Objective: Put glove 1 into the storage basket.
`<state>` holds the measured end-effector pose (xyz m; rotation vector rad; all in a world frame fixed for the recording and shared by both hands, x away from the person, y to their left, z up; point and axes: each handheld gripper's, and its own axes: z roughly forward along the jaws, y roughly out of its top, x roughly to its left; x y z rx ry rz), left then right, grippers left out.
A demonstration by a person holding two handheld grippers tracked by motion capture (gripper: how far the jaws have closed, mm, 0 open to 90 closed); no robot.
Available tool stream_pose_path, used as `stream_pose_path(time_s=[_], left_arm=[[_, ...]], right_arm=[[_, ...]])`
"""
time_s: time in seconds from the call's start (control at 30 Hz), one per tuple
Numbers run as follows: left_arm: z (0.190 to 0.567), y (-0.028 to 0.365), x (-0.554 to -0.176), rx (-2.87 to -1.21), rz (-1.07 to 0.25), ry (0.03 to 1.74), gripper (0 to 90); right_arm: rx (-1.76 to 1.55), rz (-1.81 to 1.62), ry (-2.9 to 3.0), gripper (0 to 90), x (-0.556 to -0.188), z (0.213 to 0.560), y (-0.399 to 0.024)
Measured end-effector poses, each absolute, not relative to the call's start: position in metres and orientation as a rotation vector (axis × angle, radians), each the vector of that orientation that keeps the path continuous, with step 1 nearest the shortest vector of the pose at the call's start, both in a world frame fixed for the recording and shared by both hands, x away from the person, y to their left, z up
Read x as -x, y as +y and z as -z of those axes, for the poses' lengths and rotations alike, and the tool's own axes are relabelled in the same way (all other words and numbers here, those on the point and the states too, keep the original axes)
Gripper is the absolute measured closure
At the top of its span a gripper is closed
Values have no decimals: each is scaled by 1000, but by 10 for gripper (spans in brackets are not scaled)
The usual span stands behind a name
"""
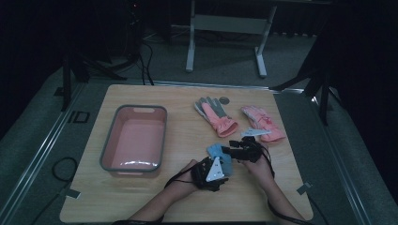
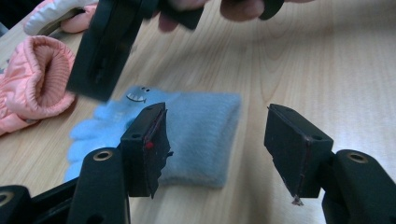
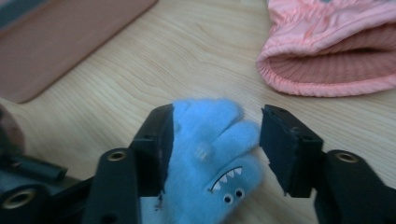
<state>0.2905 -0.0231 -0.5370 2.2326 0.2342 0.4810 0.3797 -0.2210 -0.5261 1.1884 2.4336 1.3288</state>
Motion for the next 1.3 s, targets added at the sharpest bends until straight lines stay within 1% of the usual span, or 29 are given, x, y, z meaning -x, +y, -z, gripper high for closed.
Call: stream_pose_path(time_s=[0.03, 0.2, 0.3, 0.37, 0.47, 0.5, 0.57, 0.6, 0.63, 0.67, 0.73, 0.87, 1.03, 1.13, 1.3], left_arm=[[538, -24, -292, -2243, -478, 230, 398], [549, -28, -298, -2326, -486, 226, 484], [551, -27, -300, -2330, -486, 251, 525], [551, -27, -302, -2335, -479, 268, 573], [550, -28, -303, -2344, -476, 265, 580], [551, -29, -303, -2355, -477, 275, 580], [551, -29, -304, -2359, -469, 287, 580], [551, -29, -304, -2357, -466, 293, 583], [552, -29, -304, -2358, -466, 295, 584], [552, -29, -304, -2355, -462, 303, 585], [552, -29, -304, -2359, -461, 307, 597], [550, -30, -305, -2369, -461, 304, 641], [548, -32, -304, -2365, -468, 327, 746], [546, -31, -305, -2360, -451, 342, 772], [543, -28, -307, -2350, -411, 380, 789]], right_arm=[[-1191, -1313, 2434, 423, -382, 529, -219], [-1254, -1278, 2438, 399, -388, 539, -214], [-1261, -1244, 2462, 390, -388, 545, -210], [-1263, -1221, 2481, 393, -386, 550, -208], [-1247, -1211, 2482, 392, -384, 552, -206], [-1239, -1204, 2484, 402, -383, 552, -205], [-1150, -1159, 2484, 511, -376, 553, -199], [-1144, -1171, 2499, 591, -375, 553, -198], [-1140, -1181, 2505, 624, -375, 553, -197], [-1123, -1182, 2512, 683, -374, 553, -196], [-1108, -1186, 2531, 733, -373, 553, -194], [-1072, -1166, 2516, 765, -371, 552, -192], [-1100, -1183, 2521, 779, -373, 553, -194], [-1111, -1191, 2522, 789, -373, 552, -195], [-1127, -1201, 2522, 797, -374, 549, -196]])
